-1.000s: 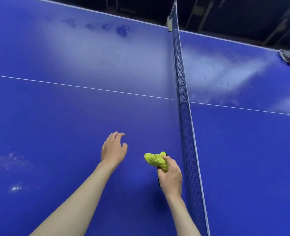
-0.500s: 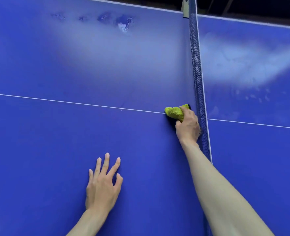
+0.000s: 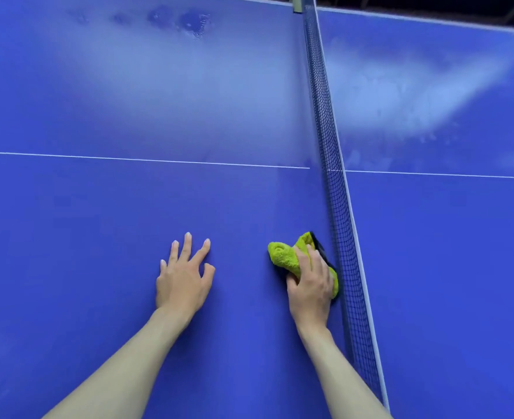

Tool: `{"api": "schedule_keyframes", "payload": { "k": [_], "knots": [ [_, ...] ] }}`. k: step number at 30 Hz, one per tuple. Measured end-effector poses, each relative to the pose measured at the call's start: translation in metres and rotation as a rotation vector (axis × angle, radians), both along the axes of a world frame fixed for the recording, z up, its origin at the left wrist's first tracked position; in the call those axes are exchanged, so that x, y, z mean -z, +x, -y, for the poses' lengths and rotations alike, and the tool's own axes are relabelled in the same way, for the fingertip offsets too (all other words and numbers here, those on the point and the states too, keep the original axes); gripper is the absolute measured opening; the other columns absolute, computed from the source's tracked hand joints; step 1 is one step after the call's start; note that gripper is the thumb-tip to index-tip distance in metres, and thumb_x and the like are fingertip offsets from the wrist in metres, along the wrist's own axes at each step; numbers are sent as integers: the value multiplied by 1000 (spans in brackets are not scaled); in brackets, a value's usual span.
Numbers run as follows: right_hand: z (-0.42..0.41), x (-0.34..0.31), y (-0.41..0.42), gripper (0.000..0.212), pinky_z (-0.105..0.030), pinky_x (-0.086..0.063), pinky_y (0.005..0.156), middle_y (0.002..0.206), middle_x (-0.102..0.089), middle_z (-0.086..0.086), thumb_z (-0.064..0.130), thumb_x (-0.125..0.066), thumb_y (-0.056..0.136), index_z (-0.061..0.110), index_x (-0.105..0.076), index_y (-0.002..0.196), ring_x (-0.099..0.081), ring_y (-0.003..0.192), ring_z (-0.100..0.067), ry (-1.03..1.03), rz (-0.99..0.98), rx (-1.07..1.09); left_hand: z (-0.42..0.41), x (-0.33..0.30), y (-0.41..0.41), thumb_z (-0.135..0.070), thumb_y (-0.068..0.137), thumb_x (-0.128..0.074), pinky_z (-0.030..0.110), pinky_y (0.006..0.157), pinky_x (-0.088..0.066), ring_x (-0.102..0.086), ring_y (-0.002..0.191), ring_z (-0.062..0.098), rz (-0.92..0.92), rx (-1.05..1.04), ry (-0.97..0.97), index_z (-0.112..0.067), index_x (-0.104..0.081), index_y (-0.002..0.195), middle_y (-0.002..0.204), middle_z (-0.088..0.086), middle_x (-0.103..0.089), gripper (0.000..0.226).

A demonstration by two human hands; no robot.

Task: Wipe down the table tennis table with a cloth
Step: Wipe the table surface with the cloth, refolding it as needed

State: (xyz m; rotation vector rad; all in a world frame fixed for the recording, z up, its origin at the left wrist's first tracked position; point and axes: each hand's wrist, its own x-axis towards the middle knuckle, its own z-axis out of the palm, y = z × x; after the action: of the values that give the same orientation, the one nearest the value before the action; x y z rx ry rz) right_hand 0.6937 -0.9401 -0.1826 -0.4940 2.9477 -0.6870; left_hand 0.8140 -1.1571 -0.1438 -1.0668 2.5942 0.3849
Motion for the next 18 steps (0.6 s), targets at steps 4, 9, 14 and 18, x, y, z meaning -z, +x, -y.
{"api": "schedule_keyframes", "payload": {
  "k": [4,9,14,18],
  "knots": [
    [-42,1,87,83,-51,-40,110,155,-49,3,7,-86,68,31,-58,143,-51,137,-25,42,7,10,5,-2,4,-42,105,-29,43,106,-45,-7,157,21,-12,46,21,-49,-13,158,171,-10,-1,56],
    [-53,6,97,84,-49,-39,113,157,-46,5,1,-84,68,31,-58,143,-47,141,-24,48,4,-32,5,0,9,-39,105,-28,45,108,-43,-5,157,20,-24,52,43,-47,-15,159,171,-10,-2,56],
    [-12,13,11,77,-51,-28,125,161,-44,2,1,-77,74,30,-57,143,-37,151,-25,-32,-26,-115,-1,3,11,-36,104,-31,42,109,-44,-5,157,19,-58,19,13,-50,-14,158,171,-12,-3,58],
    [51,19,-99,69,-51,-22,127,160,-47,-4,5,-73,78,25,-59,142,-37,151,-30,-61,-38,-166,-6,13,10,-31,101,-40,43,108,-49,-16,156,20,-132,-21,-48,-51,-23,157,169,-12,-14,61]
  ]
}}
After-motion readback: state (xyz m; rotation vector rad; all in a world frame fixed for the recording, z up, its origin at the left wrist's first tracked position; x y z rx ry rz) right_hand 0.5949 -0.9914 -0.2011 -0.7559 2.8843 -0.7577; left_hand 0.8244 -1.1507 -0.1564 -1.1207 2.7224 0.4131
